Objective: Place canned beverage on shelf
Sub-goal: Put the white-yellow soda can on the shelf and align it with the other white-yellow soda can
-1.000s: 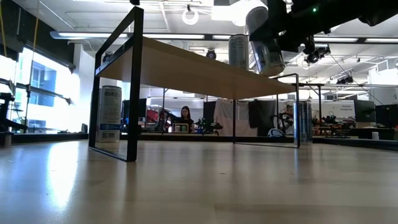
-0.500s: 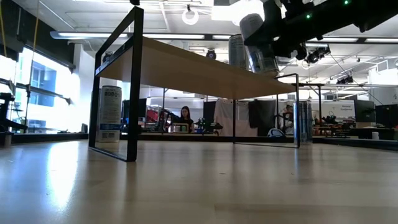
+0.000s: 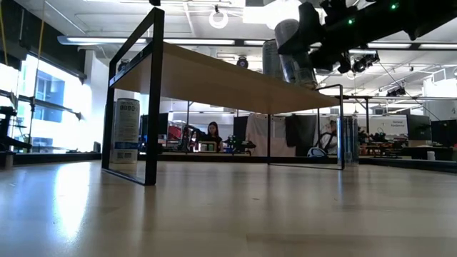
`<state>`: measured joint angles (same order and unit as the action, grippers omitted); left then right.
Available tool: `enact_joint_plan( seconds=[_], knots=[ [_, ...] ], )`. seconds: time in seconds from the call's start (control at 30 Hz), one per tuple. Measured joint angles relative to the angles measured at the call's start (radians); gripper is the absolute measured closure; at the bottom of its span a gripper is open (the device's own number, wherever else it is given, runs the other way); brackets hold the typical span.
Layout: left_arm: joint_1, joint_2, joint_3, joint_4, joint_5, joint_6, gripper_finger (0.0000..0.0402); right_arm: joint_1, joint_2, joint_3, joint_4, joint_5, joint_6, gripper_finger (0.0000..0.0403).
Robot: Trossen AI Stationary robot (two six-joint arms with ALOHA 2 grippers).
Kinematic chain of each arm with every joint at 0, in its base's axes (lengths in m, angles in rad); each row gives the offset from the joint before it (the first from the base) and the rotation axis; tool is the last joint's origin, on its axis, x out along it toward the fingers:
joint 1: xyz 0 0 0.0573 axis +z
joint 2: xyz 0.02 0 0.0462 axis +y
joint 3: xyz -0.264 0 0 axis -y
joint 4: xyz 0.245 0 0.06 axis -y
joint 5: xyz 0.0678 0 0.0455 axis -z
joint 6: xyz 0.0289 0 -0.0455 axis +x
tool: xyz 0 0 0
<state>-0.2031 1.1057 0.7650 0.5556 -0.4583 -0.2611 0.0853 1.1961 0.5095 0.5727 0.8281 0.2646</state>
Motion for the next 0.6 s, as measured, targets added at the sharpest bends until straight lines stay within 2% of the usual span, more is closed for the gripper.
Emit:
enact_joint_plan(
  seconds=[0.17, 0.6],
  knots=[
    [0.0, 0.0, 0.0, 0.0, 0.0, 0.0, 0.0151, 0.0, 0.002, -0.001, -0.016, -0.01, -0.013, 0.0106],
    [0.0, 0.0, 0.0, -0.002, 0.0, 0.001, 0.0151, 0.0, 0.002, -0.001, -0.067, -0.059, -0.038, 0.0103]
  ],
)
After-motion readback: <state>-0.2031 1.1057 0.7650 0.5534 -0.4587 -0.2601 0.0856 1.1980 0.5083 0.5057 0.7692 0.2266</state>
